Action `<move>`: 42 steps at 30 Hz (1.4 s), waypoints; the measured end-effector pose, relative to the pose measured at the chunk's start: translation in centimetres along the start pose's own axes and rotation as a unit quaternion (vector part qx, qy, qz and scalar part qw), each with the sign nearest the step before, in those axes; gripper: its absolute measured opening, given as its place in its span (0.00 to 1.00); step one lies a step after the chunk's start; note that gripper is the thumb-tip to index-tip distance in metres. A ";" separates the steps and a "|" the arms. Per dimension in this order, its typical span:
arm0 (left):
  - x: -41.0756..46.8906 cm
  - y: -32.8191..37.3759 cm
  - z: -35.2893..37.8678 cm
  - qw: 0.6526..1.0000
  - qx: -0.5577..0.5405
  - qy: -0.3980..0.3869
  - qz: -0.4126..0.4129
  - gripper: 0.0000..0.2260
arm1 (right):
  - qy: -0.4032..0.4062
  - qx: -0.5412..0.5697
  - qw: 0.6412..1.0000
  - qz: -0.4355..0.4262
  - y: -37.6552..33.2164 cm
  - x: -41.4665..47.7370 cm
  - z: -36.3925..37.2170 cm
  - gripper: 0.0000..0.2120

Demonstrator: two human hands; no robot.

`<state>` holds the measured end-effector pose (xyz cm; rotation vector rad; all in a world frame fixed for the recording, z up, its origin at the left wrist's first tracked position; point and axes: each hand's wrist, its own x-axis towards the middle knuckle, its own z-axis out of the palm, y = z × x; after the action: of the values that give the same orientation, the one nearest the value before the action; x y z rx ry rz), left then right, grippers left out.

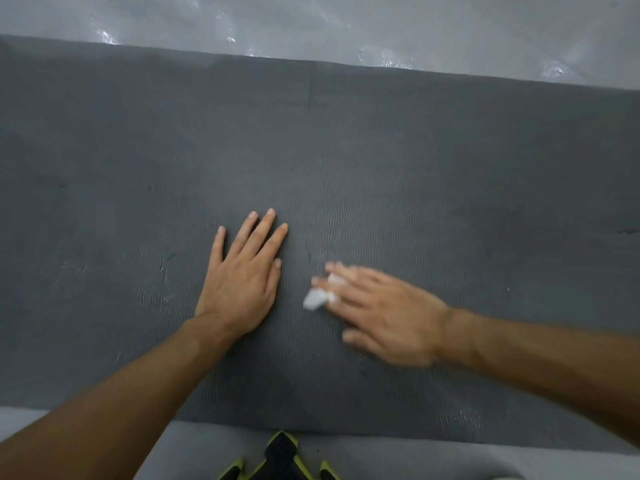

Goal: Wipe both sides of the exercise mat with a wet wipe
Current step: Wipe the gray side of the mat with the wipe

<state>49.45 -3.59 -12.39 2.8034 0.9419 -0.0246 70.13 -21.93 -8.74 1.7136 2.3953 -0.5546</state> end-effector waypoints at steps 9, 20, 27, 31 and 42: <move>0.6 3.0 0.5 0.998 -0.003 -0.007 0.065 0.27 | -0.016 -0.106 0.989 -0.105 -1.0 -9.4 4.0 0.24; 1.4 3.8 0.8 0.997 0.001 -0.010 0.071 0.27 | 0.034 0.018 0.965 0.261 10.4 -10.6 0.6 0.33; 1.3 3.9 1.2 0.997 0.007 -0.008 0.076 0.27 | -0.040 -0.048 0.998 -0.031 -0.4 -13.4 4.0 0.27; 1.3 3.7 1.2 0.996 0.006 -0.008 0.085 0.27 | -0.061 -0.093 0.986 -0.128 -1.5 -17.3 5.3 0.24; 1.3 3.8 1.0 0.997 -0.001 -0.013 0.077 0.27 | 0.024 0.019 0.933 0.358 12.3 -19.4 3.5 0.35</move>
<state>52.82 -5.91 -12.79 2.8575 0.7177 -0.0402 87.90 -36.86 -8.26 2.4289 1.5880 -0.4347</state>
